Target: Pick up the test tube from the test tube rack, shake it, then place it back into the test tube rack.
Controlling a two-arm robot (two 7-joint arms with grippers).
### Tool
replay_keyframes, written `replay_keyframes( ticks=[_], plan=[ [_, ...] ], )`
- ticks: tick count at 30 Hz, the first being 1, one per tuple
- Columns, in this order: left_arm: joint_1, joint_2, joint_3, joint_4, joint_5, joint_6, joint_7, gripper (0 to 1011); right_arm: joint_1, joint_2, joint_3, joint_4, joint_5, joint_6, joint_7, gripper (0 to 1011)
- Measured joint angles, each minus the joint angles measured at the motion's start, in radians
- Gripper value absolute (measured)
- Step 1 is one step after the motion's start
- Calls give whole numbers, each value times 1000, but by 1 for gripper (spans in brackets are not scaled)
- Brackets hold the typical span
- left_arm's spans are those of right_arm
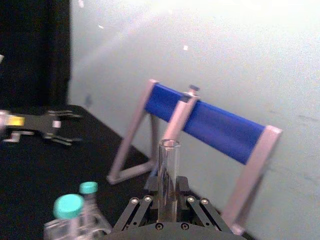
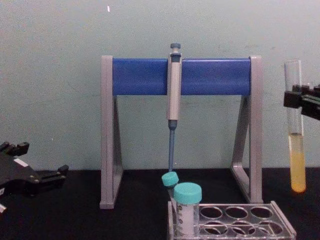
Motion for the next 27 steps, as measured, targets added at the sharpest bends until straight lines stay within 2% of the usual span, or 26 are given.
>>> replay_keyframes(
  ticks=[1,4,5,6,10,13,17,21,27],
  plan=[
    [0,0,0,0,0,0,0,1001,11,-16,-4,8,-26,3,-23,228],
    [0,0,0,0,0,0,0,1001,27,-42,-9,23,-52,4,-50,228],
    [0,0,0,0,0,0,0,1002,36,-61,-11,33,-63,3,-64,228],
    [0,0,0,0,0,0,0,1002,36,-61,-11,33,-63,3,-64,228],
    [0,0,0,0,0,0,0,1001,58,-114,-12,56,-75,-3,-82,228],
    [0,0,0,0,0,0,0,1001,68,-140,-15,62,-73,-8,-74,228],
    [0,0,0,0,0,0,0,1001,71,-163,-15,62,-42,-11,-34,228],
    [0,0,0,0,0,0,0,1001,69,-176,-10,59,32,-12,43,228],
    [0,0,0,0,0,0,0,1001,58,-160,-14,47,116,-6,125,228]
  ],
)
